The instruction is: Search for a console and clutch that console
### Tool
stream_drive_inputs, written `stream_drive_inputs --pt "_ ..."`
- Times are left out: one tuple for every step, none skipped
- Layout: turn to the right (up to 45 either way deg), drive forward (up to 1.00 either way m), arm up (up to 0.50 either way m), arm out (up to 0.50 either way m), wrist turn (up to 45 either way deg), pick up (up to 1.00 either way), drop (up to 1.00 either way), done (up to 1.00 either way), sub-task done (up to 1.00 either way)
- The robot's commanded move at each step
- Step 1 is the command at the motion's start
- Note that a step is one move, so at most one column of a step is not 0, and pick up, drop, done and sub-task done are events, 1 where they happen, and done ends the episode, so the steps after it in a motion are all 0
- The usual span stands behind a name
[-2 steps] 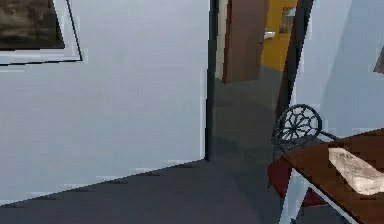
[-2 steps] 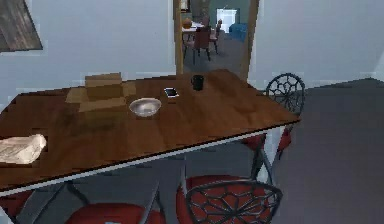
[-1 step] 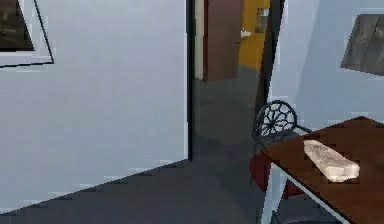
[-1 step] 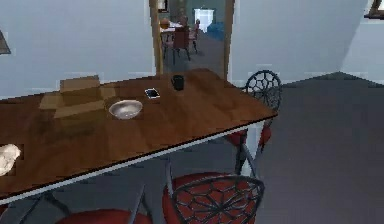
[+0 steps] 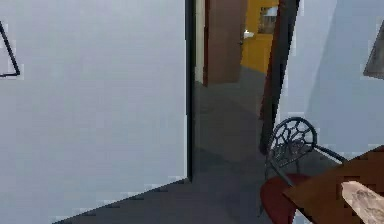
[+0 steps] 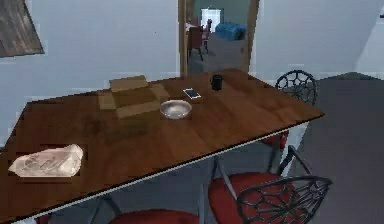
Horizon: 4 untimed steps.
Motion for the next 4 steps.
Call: stream_drive_inputs --pt "0.0 1.00 0.00 0.00 0.0 0.00 0.00 0.00 0.00" --pt "24.0 0.00 0.00 0.00 0.0 0.00 0.00 0.00 0.00" --pt "0.0 1.00 0.00 0.00 0.0 0.00 0.00 0.00 0.00" --pt "0.0 0.95 0.00 0.00 0.0 0.00 0.00 0.00 0.00"
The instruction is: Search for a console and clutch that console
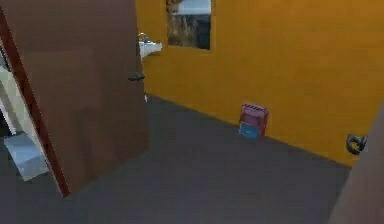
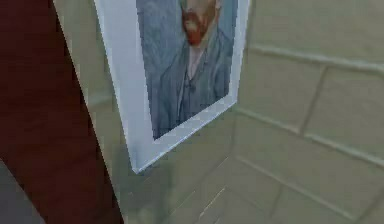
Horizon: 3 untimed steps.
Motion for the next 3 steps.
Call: stream_drive_inputs --pt "-33.0 0.00 0.00 0.00 0.0 0.00 0.00 0.00 0.00" --pt "0.0 0.40 0.00 0.00 0.0 0.00 0.00 0.00 0.00" --pt "45.0 0.00 0.00 0.00 0.0 0.00 0.00 0.00 0.00"
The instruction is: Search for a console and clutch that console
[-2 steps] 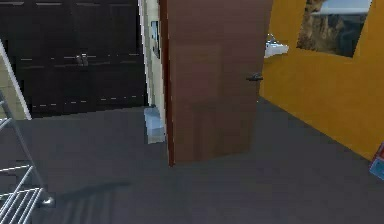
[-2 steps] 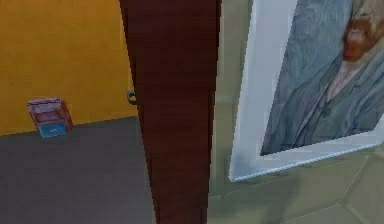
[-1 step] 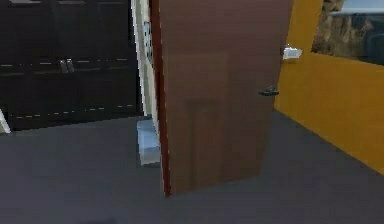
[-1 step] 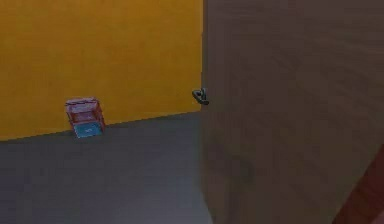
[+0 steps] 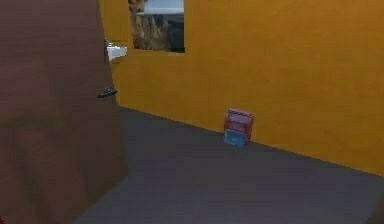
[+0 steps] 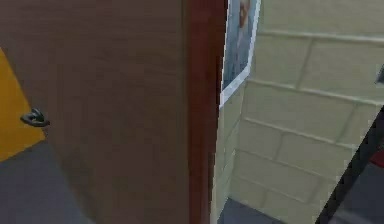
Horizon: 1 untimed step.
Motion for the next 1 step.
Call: stream_drive_inputs --pt "24.0 0.00 0.00 0.00 0.0 0.00 0.00 0.00 0.00"
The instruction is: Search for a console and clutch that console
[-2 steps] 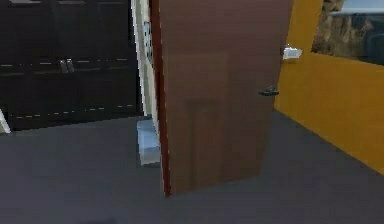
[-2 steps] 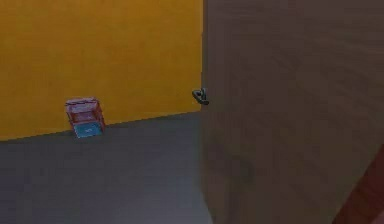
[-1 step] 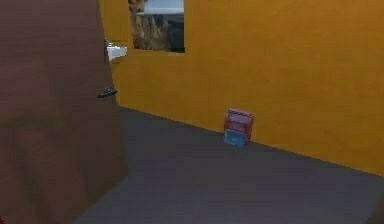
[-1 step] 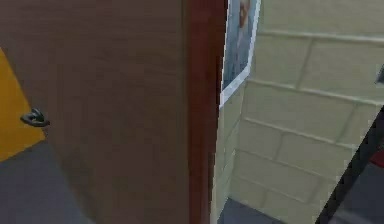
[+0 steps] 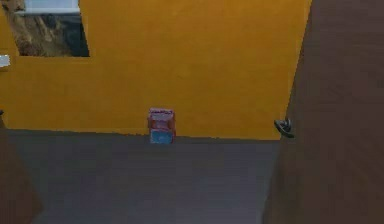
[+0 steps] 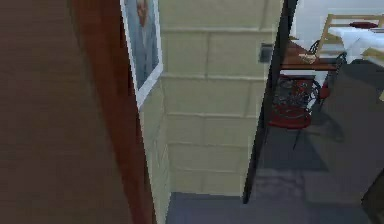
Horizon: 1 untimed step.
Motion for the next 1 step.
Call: stream_drive_inputs --pt "0.0 1.00 0.00 0.00 0.0 0.00 0.00 0.00 0.00"
